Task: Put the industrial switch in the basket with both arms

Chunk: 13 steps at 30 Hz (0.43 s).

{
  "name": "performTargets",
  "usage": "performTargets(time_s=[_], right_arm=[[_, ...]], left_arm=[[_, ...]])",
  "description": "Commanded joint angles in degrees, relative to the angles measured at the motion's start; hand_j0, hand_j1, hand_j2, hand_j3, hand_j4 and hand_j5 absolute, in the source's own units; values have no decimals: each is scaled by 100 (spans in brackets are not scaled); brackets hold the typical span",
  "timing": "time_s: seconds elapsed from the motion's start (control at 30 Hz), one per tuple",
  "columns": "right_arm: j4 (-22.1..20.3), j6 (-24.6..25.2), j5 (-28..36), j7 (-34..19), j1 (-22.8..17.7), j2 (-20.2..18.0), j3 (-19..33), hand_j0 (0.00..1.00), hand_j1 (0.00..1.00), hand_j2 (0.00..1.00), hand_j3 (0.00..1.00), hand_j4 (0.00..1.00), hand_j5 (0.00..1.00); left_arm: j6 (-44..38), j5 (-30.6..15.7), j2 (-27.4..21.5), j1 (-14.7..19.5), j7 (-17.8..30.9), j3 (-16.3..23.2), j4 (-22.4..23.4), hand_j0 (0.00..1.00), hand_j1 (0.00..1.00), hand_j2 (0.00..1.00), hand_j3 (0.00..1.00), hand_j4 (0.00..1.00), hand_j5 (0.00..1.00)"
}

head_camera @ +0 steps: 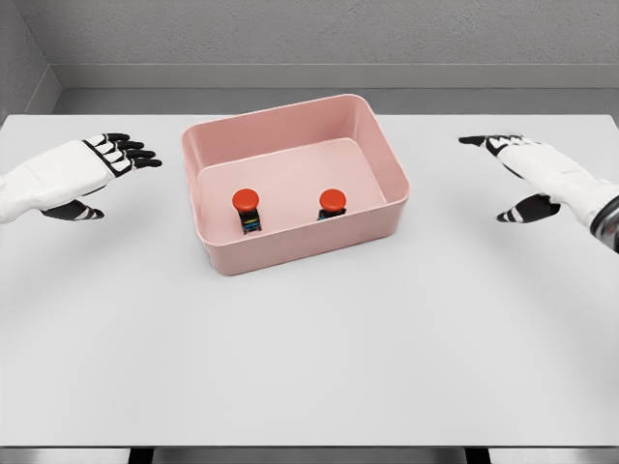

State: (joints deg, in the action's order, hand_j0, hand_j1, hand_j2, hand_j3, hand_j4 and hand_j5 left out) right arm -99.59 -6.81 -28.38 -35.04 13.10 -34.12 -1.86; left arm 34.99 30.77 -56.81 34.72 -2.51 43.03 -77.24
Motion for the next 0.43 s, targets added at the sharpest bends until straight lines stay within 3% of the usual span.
performTargets(time_s=[0.0,0.4], right_arm=[[1,-540,43,4,0,-69,336,100,100,100,100,100,100],[177,-830,52,4,-237,-78,362,100,100,100,100,100,100]], left_arm=[[1,-36,-6,0,-4,-5,-10,100,100,100,100,100,100],[1,-28,-6,0,5,-5,-10,100,100,100,100,100,100]])
